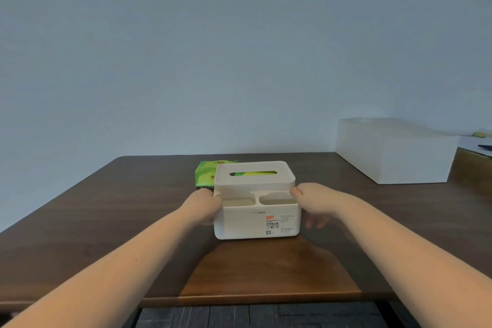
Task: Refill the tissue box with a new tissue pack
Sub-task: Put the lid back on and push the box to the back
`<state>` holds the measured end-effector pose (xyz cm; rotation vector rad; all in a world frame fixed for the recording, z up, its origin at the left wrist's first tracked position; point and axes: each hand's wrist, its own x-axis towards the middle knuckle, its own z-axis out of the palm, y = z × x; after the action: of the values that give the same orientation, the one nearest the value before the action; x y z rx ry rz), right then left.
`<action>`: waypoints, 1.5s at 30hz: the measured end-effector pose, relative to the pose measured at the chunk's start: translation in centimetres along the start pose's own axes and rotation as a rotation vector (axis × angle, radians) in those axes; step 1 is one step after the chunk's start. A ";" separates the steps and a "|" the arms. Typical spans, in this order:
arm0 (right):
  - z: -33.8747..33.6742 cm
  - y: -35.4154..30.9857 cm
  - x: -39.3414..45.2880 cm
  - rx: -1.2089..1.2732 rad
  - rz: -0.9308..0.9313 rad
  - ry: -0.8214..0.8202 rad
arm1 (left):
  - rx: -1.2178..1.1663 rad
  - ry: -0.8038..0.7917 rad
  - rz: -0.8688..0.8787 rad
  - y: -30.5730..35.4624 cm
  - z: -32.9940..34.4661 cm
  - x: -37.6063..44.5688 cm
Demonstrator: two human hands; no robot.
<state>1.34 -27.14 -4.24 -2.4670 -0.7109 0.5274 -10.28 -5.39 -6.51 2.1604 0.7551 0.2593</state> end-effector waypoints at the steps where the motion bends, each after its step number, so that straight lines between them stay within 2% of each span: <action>1: -0.3 0.2 -0.1 0.020 0.021 -0.045 | 0.036 0.014 -0.002 0.2 0.0 0.0; 4: -0.8 0.4 0.0 0.117 0.089 -0.197 | 0.108 0.024 -0.004 0.5 -0.2 0.3; 6: -0.7 0.2 0.5 0.146 0.104 -0.195 | 0.127 0.019 -0.001 0.7 -0.3 0.5; 10: -0.2 -0.2 1.8 0.147 0.189 -0.064 | 0.150 0.065 0.041 1.5 0.0 1.3; 17: -2.2 3.2 4.5 0.336 0.324 0.134 | 0.190 0.075 0.128 4.3 3.9 3.9; 24: -5.3 7.8 7.8 0.461 0.296 0.380 | 0.222 0.130 0.215 8.2 8.7 8.5; 36: -12.0 11.8 15.8 0.642 0.331 0.511 | 0.187 0.065 0.252 15.4 14.8 18.9; 45: -14.9 14.5 20.8 0.632 0.396 0.649 | 0.141 0.039 0.247 19.1 18.5 23.3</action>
<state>30.46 -31.22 -5.22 -1.9742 0.1931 0.0383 24.31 -12.56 -5.56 2.3904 0.5398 0.3866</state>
